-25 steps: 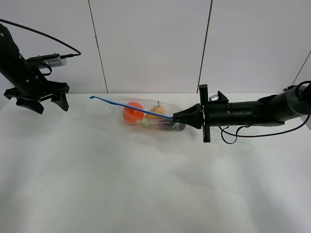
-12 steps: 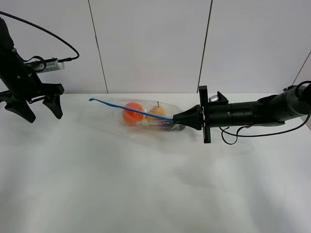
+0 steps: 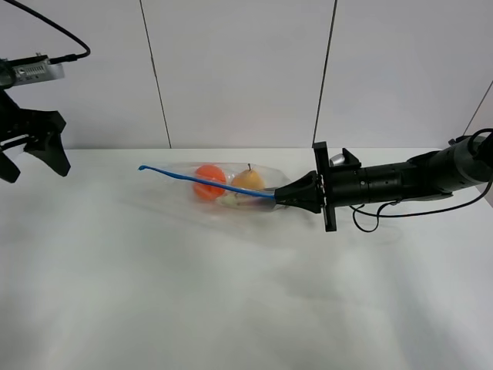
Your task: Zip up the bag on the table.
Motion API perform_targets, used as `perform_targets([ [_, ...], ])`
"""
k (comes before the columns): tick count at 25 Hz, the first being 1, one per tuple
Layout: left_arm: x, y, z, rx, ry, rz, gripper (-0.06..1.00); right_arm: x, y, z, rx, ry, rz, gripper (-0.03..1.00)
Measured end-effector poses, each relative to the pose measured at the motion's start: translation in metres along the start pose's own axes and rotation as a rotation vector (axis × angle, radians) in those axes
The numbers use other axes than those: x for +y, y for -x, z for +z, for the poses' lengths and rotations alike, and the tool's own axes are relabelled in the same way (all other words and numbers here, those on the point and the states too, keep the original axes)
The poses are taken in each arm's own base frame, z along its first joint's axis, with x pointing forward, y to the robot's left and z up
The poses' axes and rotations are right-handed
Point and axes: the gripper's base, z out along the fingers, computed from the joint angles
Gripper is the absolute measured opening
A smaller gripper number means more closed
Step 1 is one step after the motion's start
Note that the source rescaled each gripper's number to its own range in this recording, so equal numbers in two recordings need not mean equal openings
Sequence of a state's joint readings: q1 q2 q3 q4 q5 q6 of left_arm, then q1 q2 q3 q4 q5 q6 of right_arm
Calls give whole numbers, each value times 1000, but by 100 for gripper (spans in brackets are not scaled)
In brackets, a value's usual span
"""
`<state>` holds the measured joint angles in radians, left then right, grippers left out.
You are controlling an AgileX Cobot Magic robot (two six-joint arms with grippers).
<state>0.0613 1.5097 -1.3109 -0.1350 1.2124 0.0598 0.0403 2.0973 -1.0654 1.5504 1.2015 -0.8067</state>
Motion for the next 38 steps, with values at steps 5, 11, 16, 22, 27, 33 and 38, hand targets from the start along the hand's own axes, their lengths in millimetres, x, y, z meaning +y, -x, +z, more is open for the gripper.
perform_targets([
  [5, 2, -66, -7, 32, 43, 14, 100, 0, 0, 0, 1, -1, 0, 28],
  [11, 2, -140, -11, 0, 60, 20, 100, 0, 0, 0, 6, -6, -5, 87],
  [16, 1, -187, -19, -169, 65, 32, 100, 14, 10, -4, 58, -95, -90, 95],
  [22, 0, -233, -25, -320, 68, 43, 100, 35, 27, -17, 101, -345, -185, 96],
  [27, -2, -255, -38, -470, 67, 47, 100, 51, 36, -35, 94, -565, -258, 96],
  [33, -4, -279, -47, -620, 65, 52, 100, 76, 45, -68, 55, -899, -377, 96],
  [38, -4, -294, -51, -714, 64, 57, 100, 80, 45, -86, 81, -1083, -399, 96],
])
